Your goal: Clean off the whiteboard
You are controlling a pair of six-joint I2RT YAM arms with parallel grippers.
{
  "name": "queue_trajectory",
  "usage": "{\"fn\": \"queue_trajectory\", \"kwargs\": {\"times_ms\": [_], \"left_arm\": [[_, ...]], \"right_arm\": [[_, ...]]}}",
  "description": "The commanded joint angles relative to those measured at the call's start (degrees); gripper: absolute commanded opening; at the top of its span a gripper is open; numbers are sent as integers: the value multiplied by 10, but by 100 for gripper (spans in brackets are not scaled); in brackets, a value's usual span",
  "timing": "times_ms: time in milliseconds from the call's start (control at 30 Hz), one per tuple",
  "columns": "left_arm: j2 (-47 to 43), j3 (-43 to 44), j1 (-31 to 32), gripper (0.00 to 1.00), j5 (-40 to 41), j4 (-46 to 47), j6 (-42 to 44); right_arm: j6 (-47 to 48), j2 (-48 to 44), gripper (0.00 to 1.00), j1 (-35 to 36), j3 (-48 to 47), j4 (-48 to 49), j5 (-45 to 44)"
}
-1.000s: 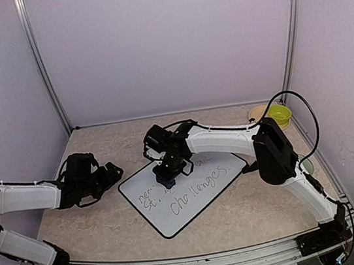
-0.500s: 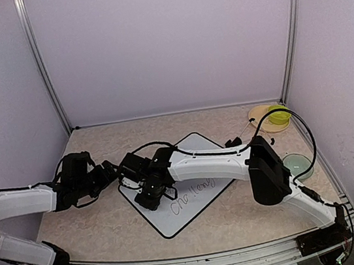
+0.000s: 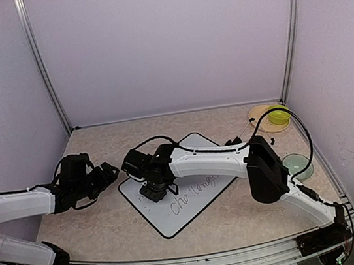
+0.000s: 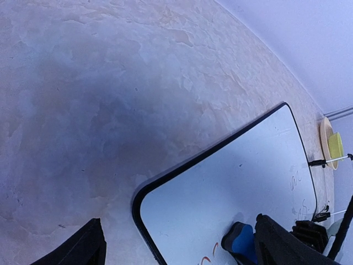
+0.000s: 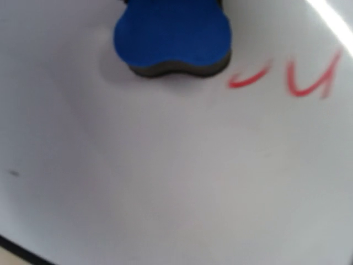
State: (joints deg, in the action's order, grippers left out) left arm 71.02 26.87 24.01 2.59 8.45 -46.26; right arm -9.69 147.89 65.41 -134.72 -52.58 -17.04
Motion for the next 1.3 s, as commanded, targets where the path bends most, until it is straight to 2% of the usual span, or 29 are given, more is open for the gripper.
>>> {"fn": "queue_trajectory", "kwargs": {"times_ms": [0,167,300,433,533,733,900,1067,1267], "left_arm": [[5,-8,-3,91,-3,14,2],[88,53,-3,91,-12,13,19],[155,105,-4,91,-16,21,25],[216,144,-4,91,-32,27,29],[247,152,-4,91,-53,43,27],[268,141,0,90,-74,69,20],[279,140,5,90,-76,73,27],[284,133,34,90,-77,82,18],[261,78,83,90,-66,123,-23]], "right_arm": [[2,22,32,-9,0,-11,-27],[24,-47,32,-1,82,44,45],[55,-52,32,25,76,32,102],[53,-44,32,45,54,1,114],[36,-74,32,43,102,20,105],[-12,-160,32,-7,254,98,120],[-34,-205,32,-69,328,153,157],[-51,-204,32,-105,304,175,186],[-72,-163,32,-109,216,156,207]]}}
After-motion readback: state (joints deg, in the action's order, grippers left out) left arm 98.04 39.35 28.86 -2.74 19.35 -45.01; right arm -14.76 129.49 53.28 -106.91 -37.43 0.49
